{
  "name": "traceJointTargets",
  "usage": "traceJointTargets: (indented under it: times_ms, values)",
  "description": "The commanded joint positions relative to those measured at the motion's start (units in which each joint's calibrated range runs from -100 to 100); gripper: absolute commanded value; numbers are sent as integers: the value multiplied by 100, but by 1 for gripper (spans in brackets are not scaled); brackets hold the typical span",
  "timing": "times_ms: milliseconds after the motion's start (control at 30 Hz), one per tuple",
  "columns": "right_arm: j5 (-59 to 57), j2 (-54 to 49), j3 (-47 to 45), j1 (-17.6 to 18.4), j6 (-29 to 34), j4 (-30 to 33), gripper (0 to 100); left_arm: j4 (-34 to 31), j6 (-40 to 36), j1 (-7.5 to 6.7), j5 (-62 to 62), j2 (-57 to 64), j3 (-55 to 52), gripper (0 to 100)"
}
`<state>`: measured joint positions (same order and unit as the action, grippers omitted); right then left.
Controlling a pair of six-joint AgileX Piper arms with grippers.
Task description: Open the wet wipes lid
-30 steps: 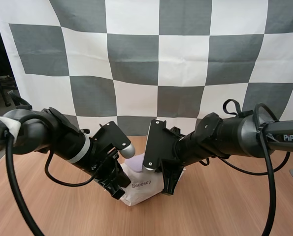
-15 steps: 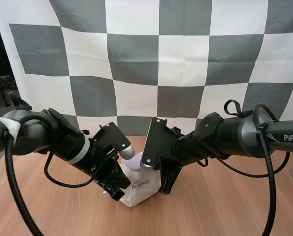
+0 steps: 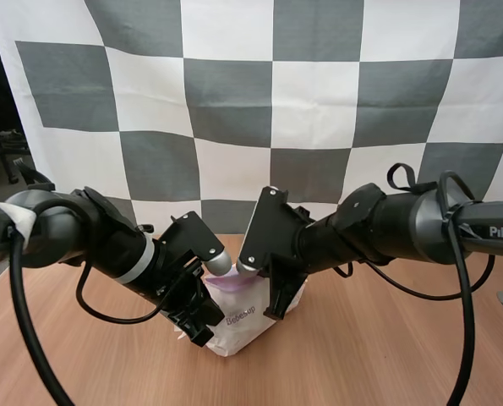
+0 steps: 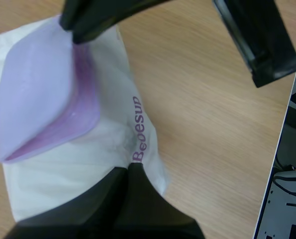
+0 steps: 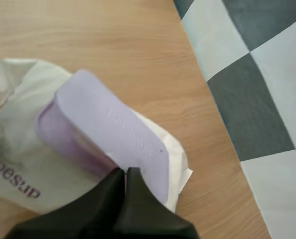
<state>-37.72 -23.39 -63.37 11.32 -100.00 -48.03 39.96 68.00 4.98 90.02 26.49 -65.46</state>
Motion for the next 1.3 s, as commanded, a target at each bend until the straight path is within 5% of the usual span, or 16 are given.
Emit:
traceJointTargets:
  times_ms: [0, 1267]
  values:
    - [-125, -6, 56, 3, 0, -57, 0, 3, -3, 2, 1, 10, 2, 0]
    - [346, 1123, 884, 3, 0, -875, 0, 87, 35, 2, -60, 16, 4, 0]
